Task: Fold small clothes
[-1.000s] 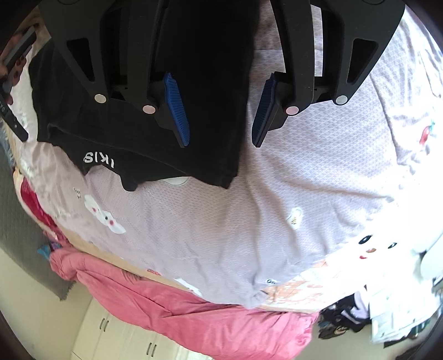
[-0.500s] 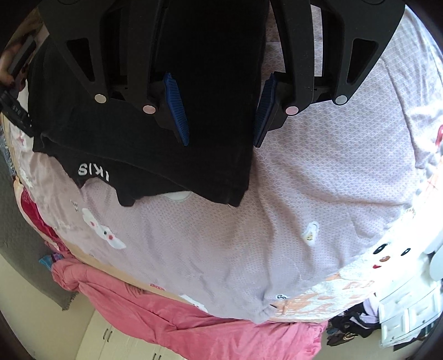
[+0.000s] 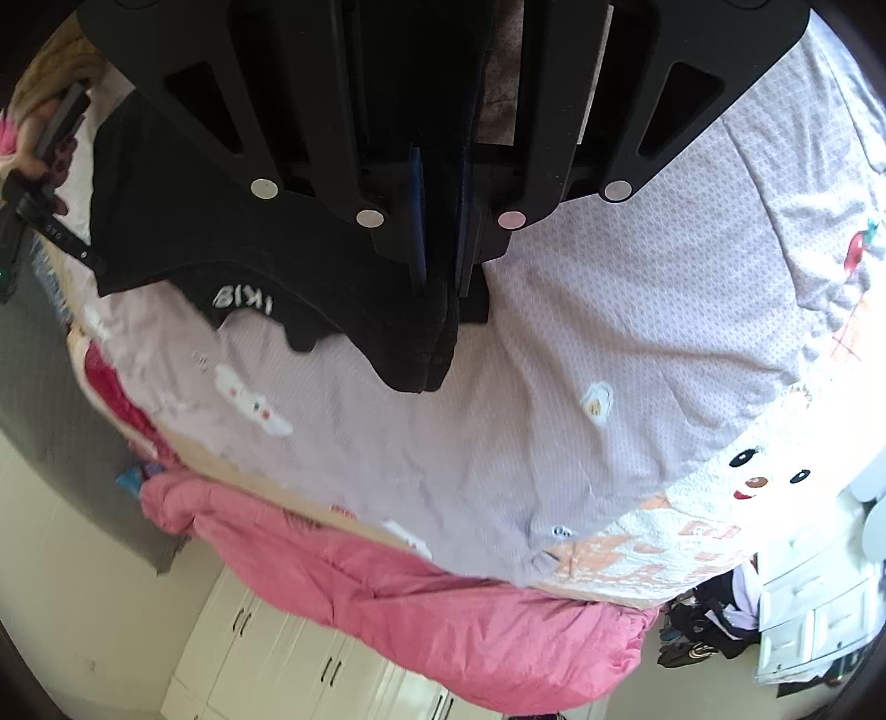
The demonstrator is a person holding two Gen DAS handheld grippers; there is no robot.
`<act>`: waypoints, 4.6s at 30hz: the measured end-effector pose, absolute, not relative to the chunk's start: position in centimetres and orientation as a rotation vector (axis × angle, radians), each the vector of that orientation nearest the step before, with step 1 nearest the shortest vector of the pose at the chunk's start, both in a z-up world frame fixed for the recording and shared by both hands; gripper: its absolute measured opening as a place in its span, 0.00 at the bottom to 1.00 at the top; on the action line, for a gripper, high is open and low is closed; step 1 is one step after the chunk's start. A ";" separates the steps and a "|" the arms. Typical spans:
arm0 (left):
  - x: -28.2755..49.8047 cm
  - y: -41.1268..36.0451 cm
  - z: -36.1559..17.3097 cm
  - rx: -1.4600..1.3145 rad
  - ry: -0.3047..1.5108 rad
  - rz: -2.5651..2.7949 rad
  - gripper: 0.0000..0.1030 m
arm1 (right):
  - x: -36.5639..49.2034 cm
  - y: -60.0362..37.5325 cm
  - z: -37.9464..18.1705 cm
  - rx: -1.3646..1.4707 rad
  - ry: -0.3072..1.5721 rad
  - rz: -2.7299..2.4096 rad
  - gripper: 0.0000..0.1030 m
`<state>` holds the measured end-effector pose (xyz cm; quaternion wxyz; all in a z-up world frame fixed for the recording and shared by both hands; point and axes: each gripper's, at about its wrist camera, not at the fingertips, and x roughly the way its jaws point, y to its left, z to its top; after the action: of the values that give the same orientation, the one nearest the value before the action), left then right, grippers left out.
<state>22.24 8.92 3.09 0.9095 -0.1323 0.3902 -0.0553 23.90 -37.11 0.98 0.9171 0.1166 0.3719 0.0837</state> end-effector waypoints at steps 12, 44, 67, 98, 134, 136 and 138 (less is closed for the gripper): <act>24.4 9.2 -1.8 -0.280 0.915 -0.045 0.09 | 26.0 -38.7 -3.8 0.263 0.877 0.014 0.12; 23.4 7.6 -1.5 -0.229 0.927 -0.074 0.33 | 25.3 -36.0 -3.0 0.231 0.892 0.087 0.68; 22.9 7.8 -2.4 -0.126 0.894 -0.015 0.23 | 23.1 -37.4 -4.4 0.188 0.861 -0.032 0.27; 13.6 0.9 -3.0 -0.075 0.936 -0.125 0.56 | 12.3 -31.0 -5.1 -0.049 0.911 0.105 0.67; 8.4 4.8 -0.3 -0.179 0.889 -0.037 0.82 | 8.4 -29.2 -0.6 0.022 0.836 0.163 0.90; 8.0 5.3 0.2 -0.186 0.874 -0.029 0.85 | 8.4 -28.5 -0.3 0.014 0.828 0.177 0.92; 7.7 5.8 0.5 -0.187 0.867 -0.022 0.90 | 8.4 -27.7 0.2 0.006 0.817 0.195 0.92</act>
<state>7.72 5.76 0.55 0.9032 -0.0903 0.4196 -0.0106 8.36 -27.72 0.15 0.9131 0.0027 0.3967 0.0945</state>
